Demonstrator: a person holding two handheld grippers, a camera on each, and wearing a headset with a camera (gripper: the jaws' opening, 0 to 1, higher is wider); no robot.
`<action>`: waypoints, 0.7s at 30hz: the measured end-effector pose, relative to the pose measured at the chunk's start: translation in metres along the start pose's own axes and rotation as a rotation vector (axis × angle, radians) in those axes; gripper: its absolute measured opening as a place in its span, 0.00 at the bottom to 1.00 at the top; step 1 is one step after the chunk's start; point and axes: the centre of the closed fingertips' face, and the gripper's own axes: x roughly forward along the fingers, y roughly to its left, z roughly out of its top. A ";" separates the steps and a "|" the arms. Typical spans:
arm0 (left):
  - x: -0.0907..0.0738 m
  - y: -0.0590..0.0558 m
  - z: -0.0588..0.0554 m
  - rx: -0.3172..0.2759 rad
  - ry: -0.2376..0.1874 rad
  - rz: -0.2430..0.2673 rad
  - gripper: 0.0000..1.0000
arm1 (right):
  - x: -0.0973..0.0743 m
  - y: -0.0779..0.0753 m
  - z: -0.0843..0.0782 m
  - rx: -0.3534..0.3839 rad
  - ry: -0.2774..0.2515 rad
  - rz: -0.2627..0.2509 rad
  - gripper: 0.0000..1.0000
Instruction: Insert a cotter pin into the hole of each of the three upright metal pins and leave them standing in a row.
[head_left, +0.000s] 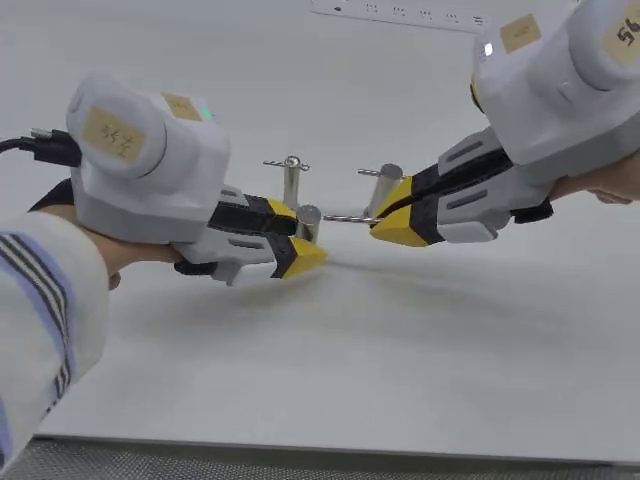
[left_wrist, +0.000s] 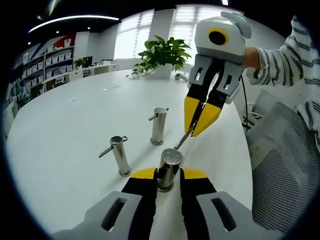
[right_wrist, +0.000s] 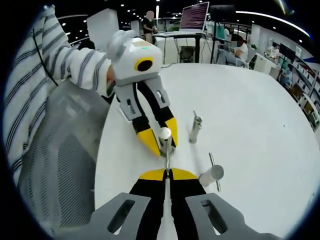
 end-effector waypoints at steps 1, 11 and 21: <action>0.000 0.000 0.000 -0.006 -0.001 0.000 0.16 | 0.000 0.001 0.000 -0.001 0.000 0.001 0.03; 0.000 0.002 0.000 0.034 0.001 0.001 0.13 | 0.003 0.003 0.003 -0.007 0.002 0.006 0.03; -0.001 0.001 0.000 0.064 0.007 -0.019 0.12 | 0.006 -0.001 0.001 -0.031 0.007 0.019 0.03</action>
